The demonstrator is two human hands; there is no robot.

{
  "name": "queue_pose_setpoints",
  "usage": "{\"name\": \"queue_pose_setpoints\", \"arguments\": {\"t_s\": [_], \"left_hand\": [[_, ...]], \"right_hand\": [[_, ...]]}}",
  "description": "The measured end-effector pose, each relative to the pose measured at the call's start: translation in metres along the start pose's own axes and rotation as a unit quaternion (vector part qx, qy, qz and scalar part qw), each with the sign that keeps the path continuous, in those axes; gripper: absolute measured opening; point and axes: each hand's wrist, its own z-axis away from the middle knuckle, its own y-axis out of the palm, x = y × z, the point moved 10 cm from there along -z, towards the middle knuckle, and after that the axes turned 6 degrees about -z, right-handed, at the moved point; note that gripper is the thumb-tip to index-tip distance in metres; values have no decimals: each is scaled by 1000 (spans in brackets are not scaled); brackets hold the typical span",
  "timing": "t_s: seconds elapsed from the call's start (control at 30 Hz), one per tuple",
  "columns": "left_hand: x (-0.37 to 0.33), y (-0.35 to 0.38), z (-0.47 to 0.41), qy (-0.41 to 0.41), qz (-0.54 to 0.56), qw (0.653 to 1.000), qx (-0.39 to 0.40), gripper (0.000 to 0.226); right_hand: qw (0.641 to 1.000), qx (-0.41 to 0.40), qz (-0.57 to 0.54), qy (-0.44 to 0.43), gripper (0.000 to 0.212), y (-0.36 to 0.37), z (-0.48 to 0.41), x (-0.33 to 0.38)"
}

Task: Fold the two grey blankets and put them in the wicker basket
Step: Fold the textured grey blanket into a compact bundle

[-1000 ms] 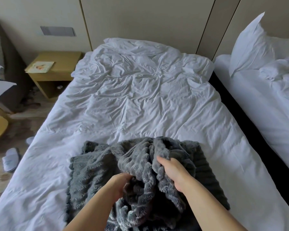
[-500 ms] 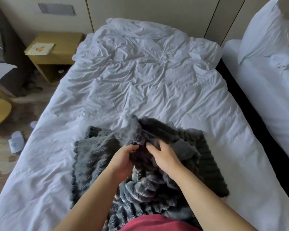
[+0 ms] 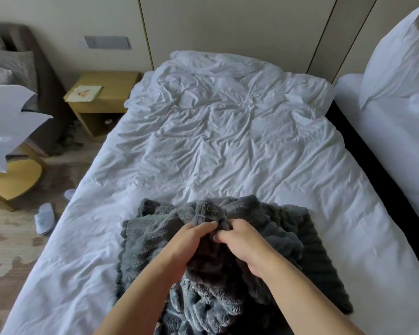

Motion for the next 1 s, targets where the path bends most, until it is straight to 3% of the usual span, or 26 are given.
{"name": "queue_pose_setpoints", "arguments": {"t_s": [0.07, 0.17, 0.23, 0.3, 0.37, 0.43, 0.5, 0.67, 0.87, 1.0], "left_hand": [[-5, -8, 2, -6, -59, 996, -63, 29], [-14, -30, 10, -8, -24, 987, -159, 22], [-24, -36, 14, 5, 26, 985, -170, 17], [-33, -35, 17, 28, 44, 984, -168, 23], [-44, -26, 22, 59, 52, 985, -156, 26], [-54, -18, 29, 99, 66, 980, -157, 25], [-60, -16, 38, 123, 66, 974, -176, 32], [-58, -25, 60, 133, 99, 966, -199, 40], [-71, 0, 89, 206, -54, 970, -116, 30], [-63, 4, 113, 233, -55, 964, -117, 29]], "right_hand": [[1000, -6, 15, 5, 10, -8, 7, 7], [988, -116, -80, -66, 24, -43, 18, 28], [946, -236, -160, -156, 22, -74, 40, 47], [906, -299, -130, -269, 22, -83, 69, 76], [910, -247, -6, -334, 19, -55, 81, 107], [926, -149, 155, -311, 11, -11, 73, 107], [935, -103, 214, -262, 31, 10, 66, 91], [944, -66, 197, -256, 35, 17, 74, 77], [928, -110, 207, -291, 41, 17, 104, 83], [942, -33, 124, -309, 41, 22, 134, 84]]}}
